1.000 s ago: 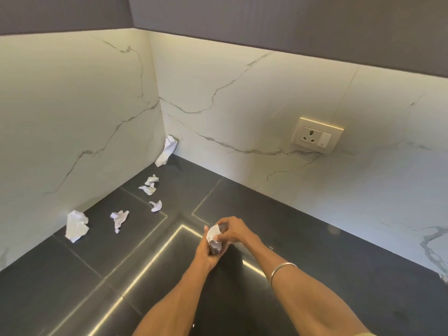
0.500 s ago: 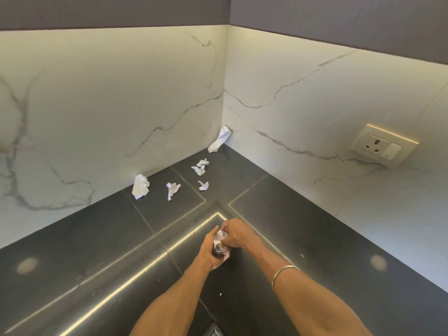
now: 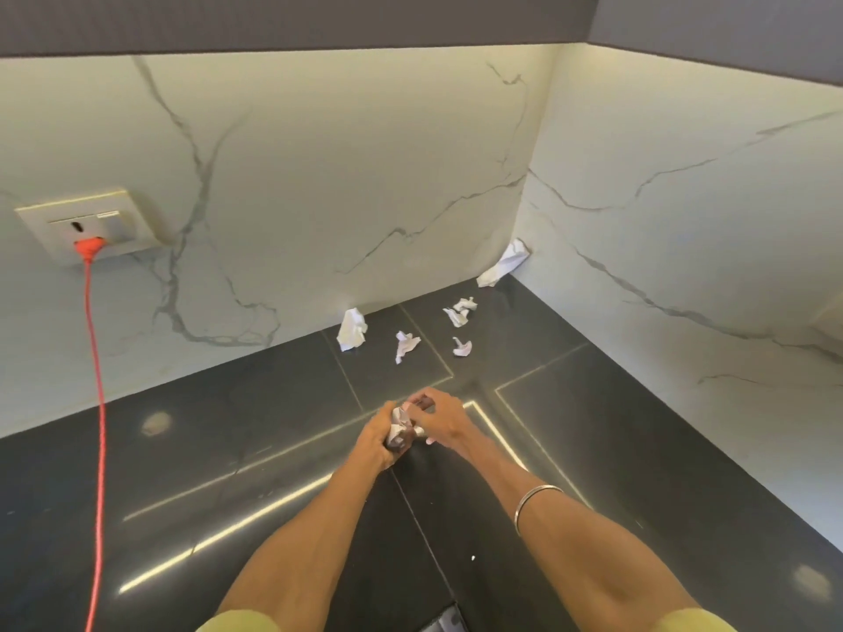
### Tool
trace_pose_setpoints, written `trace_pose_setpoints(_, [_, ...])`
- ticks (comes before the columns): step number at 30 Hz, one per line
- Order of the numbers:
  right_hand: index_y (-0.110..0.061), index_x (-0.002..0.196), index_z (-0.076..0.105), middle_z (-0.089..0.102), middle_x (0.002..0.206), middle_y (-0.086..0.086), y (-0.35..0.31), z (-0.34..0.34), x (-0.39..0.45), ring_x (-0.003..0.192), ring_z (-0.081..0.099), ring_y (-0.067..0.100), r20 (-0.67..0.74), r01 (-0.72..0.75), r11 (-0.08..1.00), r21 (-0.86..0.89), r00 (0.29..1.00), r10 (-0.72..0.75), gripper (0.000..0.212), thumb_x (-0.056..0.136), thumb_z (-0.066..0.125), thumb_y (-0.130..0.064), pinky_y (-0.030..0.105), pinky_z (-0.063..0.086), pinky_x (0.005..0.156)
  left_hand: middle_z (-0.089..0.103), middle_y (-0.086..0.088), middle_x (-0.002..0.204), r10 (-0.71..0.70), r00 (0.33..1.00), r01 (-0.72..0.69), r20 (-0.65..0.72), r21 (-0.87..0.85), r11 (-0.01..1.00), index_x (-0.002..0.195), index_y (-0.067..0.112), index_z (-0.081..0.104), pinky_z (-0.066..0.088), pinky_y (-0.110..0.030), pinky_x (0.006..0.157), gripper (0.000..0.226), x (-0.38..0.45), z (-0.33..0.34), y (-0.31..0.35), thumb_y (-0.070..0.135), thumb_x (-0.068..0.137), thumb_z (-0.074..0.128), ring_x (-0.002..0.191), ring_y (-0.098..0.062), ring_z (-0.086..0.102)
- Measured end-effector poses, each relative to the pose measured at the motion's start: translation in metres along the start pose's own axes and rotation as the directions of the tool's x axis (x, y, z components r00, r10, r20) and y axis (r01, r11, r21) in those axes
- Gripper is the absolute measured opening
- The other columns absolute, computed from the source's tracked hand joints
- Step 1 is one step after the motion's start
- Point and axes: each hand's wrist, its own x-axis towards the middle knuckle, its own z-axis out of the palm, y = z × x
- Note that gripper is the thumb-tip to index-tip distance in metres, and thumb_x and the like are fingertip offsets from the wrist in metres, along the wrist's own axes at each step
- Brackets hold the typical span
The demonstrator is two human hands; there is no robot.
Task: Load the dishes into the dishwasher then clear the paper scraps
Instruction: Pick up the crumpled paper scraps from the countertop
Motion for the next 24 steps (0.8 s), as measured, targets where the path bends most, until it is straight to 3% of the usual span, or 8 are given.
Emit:
trace_pose_setpoints(2, [-0.025, 0.093, 0.069, 0.07, 0.088, -0.009, -0.004, 0.004, 0.013, 0.083, 0.067, 0.008, -0.053, 0.032, 0.999, -0.012, 0.998, -0.033, 0.017, 0.083, 0.066, -0.038, 0.034, 0.06, 0.064, 0.058, -0.012, 0.065, 0.02, 0.999, -0.018, 0.04, -0.044, 0.999, 0.093, 0.003, 0.056, 0.038, -0.016, 0.032, 0.034, 0.001, -0.01, 0.013, 0.032, 0.103, 0.042, 0.031, -0.013, 0.046])
trace_pose_setpoints(4, [-0.023, 0.096, 0.069, 0.068, 0.088, -0.011, -0.007, 0.006, 0.027, 0.083, 0.065, 0.007, -0.07, 0.062, 0.996, -0.064, 0.995, -0.066, 0.013, 0.085, 0.066, -0.029, 0.031, 0.058, 0.073, 0.053, -0.013, 0.072, 0.04, 0.998, -0.036, 0.045, -0.07, 0.997, 0.096, 0.003, 0.054, 0.034, -0.013, 0.03, 0.029, 0.004, -0.02, 0.023, 0.027, 0.103, 0.039, 0.031, -0.011, 0.043])
trace_pose_setpoints(7, [-0.024, 0.106, 0.065, 0.066, 0.096, -0.009, -0.009, 0.009, 0.05, 0.088, 0.062, 0.008, -0.031, 0.068, 0.985, -0.162, 0.997, -0.074, 0.021, 0.086, 0.064, -0.018, 0.017, 0.044, 0.077, 0.052, -0.014, 0.074, 0.063, 0.998, -0.059, 0.031, -0.104, 0.993, 0.096, 0.004, 0.054, 0.034, -0.014, 0.03, 0.026, 0.007, -0.031, 0.033, 0.025, 0.102, 0.041, 0.034, -0.012, 0.044])
trace_pose_setpoints(11, [-0.024, 0.118, 0.058, 0.061, 0.109, -0.003, -0.012, 0.013, 0.08, 0.105, 0.061, 0.016, -0.035, 0.051, 0.982, -0.18, 0.998, -0.059, 0.033, 0.086, 0.063, -0.015, 0.025, 0.044, 0.088, 0.054, -0.014, 0.073, 0.072, 0.996, -0.065, 0.045, -0.143, 0.988, 0.098, 0.004, 0.056, 0.038, -0.016, 0.032, 0.023, 0.009, -0.035, 0.049, 0.023, 0.101, 0.043, 0.04, -0.013, 0.047])
trace_pose_setpoints(14, [-0.024, 0.123, 0.051, 0.052, 0.12, 0.003, -0.018, 0.011, 0.101, 0.112, 0.055, 0.018, -0.036, 0.038, 0.982, -0.186, 0.998, -0.045, 0.039, 0.087, 0.063, -0.013, 0.027, 0.04, 0.09, 0.056, -0.012, 0.075, 0.096, 0.995, -0.089, 0.04, -0.151, 0.985, 0.101, 0.005, 0.057, 0.039, -0.016, 0.033, 0.021, 0.014, -0.034, 0.063, 0.021, 0.1, 0.044, 0.045, -0.013, 0.048])
trace_pose_setpoints(18, [-0.026, 0.144, 0.036, 0.042, 0.136, 0.009, -0.018, 0.009, 0.127, 0.128, 0.04, 0.026, -0.026, 0.066, 0.954, -0.293, 0.997, -0.077, 0.07, 0.085, 0.069, -0.009, 0.033, 0.039, 0.1, 0.058, -0.013, 0.077, 0.105, 0.994, -0.097, 0.043, -0.169, 0.981, 0.104, 0.006, 0.058, 0.041, -0.018, 0.035, 0.021, 0.029, -0.029, 0.073, 0.022, 0.1, 0.045, 0.047, -0.015, 0.05])
trace_pose_setpoints(24, [-0.03, 0.146, 0.038, 0.026, 0.156, 0.001, -0.012, 0.003, 0.158, 0.136, 0.034, 0.027, -0.068, 0.121, 0.92, -0.374, 0.985, -0.157, 0.067, 0.087, 0.065, -0.011, 0.034, 0.04, 0.097, 0.066, -0.018, 0.094, 0.098, 0.993, -0.088, 0.069, -0.146, 0.985, 0.107, 0.005, 0.063, 0.047, -0.021, 0.04, 0.026, 0.049, -0.025, 0.082, 0.024, 0.101, 0.047, 0.049, -0.018, 0.056])
